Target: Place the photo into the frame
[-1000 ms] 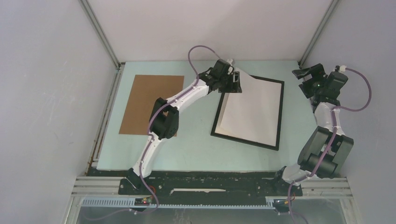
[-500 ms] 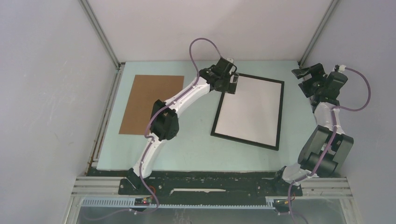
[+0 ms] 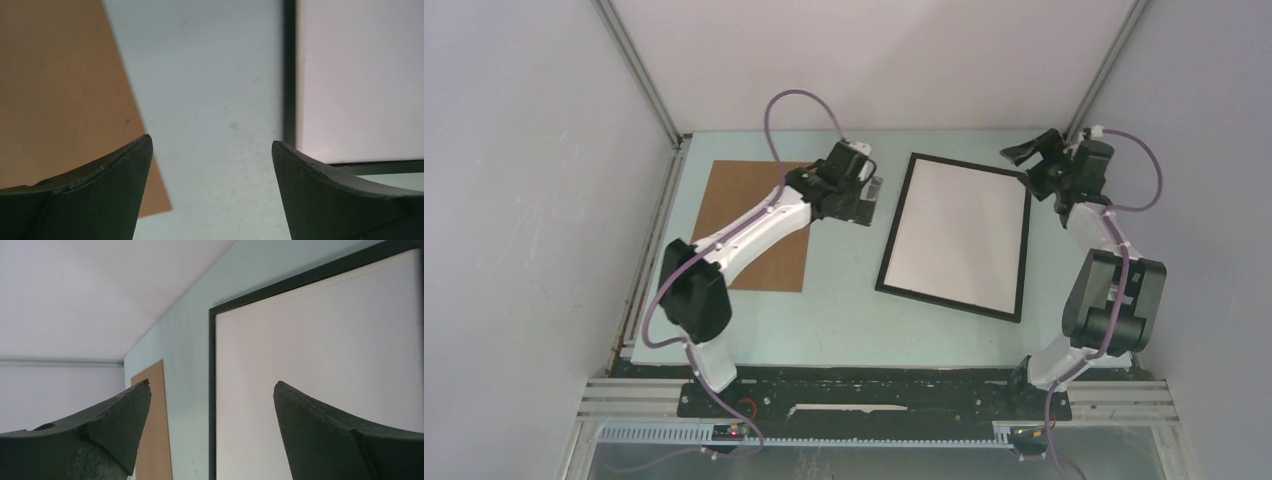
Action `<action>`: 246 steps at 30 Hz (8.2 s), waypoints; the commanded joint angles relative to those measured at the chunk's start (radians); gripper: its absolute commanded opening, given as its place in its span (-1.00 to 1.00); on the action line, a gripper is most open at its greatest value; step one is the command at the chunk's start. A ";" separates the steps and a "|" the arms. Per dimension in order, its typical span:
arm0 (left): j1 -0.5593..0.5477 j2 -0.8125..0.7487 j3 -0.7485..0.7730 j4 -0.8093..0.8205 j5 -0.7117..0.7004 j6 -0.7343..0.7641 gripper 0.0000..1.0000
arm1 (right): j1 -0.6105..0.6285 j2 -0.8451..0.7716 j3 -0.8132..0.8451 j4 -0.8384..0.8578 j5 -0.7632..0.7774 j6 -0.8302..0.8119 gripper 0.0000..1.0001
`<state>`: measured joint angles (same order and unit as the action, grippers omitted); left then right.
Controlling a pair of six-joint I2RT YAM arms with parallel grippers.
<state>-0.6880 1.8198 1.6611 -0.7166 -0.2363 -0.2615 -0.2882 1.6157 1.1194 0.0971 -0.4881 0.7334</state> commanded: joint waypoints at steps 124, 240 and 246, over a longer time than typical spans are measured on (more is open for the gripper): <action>0.609 -0.273 -1.019 0.713 0.469 -0.606 1.00 | 0.835 0.437 0.376 -0.706 0.411 -0.303 0.95; 0.135 -0.491 -0.881 0.724 0.487 -0.498 0.98 | -0.002 -0.680 -0.001 -0.684 -0.370 -0.259 -1.00; 0.049 -0.273 -0.706 0.724 0.418 -0.508 0.78 | -0.176 -0.651 0.112 -0.796 -0.355 -0.346 -1.00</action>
<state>-0.5793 1.4353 0.8295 0.0299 0.2531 -0.8024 -0.3801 0.9535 1.1599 -0.6132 -0.8127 0.4763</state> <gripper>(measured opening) 0.917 0.017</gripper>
